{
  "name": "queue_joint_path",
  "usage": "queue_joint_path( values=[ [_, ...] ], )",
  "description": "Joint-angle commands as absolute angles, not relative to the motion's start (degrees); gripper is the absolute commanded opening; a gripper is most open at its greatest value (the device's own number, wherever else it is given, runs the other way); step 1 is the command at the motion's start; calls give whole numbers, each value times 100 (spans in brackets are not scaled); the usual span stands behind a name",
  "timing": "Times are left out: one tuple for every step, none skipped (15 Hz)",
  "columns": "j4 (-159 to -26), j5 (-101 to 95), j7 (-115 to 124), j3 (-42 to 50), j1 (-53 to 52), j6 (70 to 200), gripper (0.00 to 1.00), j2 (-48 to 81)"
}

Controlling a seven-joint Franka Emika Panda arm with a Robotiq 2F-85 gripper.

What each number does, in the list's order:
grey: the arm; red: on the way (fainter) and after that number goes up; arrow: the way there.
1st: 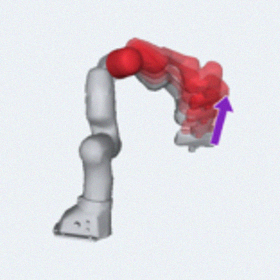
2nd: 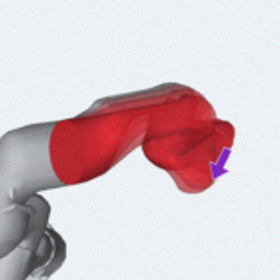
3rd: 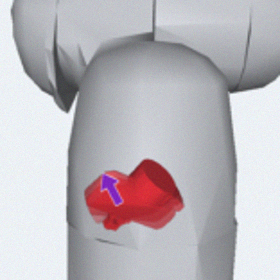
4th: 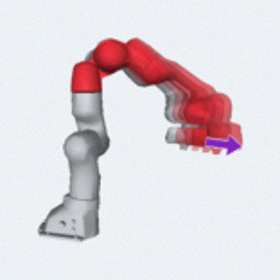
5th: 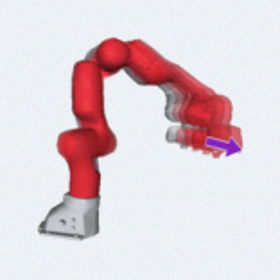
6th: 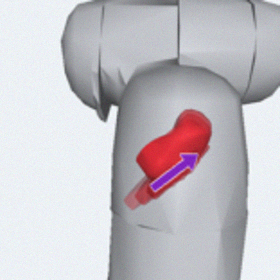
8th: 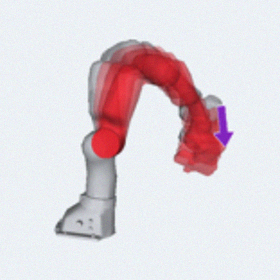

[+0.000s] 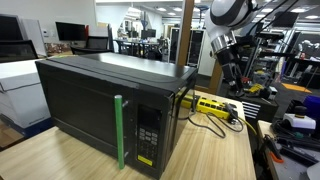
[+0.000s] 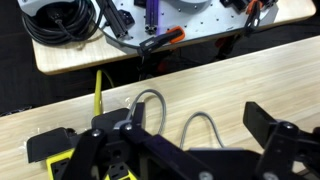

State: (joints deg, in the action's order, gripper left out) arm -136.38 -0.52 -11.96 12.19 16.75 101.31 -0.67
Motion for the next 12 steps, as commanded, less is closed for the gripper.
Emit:
queue_joint_path(
  values=[
    [-14505,-289,-582,1287,1580,11235,100,-646],
    [-14659,-297,-459,1285,1584,11482,100,-702],
    [-14793,-310,-316,1284,1592,11706,100,-728],
    [-14919,-338,-187,1283,1600,11940,100,-753],
    [-15021,-378,-44,1285,1614,12203,100,-753],
    [-15103,-415,90,1288,1626,12416,100,-745],
    [-15184,-480,242,1297,1646,12692,100,-721],
    [-15247,-571,392,1299,1655,12932,100,-704],
    [-15289,-631,517,1304,1661,13124,100,-682],
    [-15319,-699,673,1315,1673,13315,100,-642],
    [-15324,-752,769,1328,1682,13409,100,-602],
    [-15360,-789,832,1341,1687,13518,100,-590]
  ],
)
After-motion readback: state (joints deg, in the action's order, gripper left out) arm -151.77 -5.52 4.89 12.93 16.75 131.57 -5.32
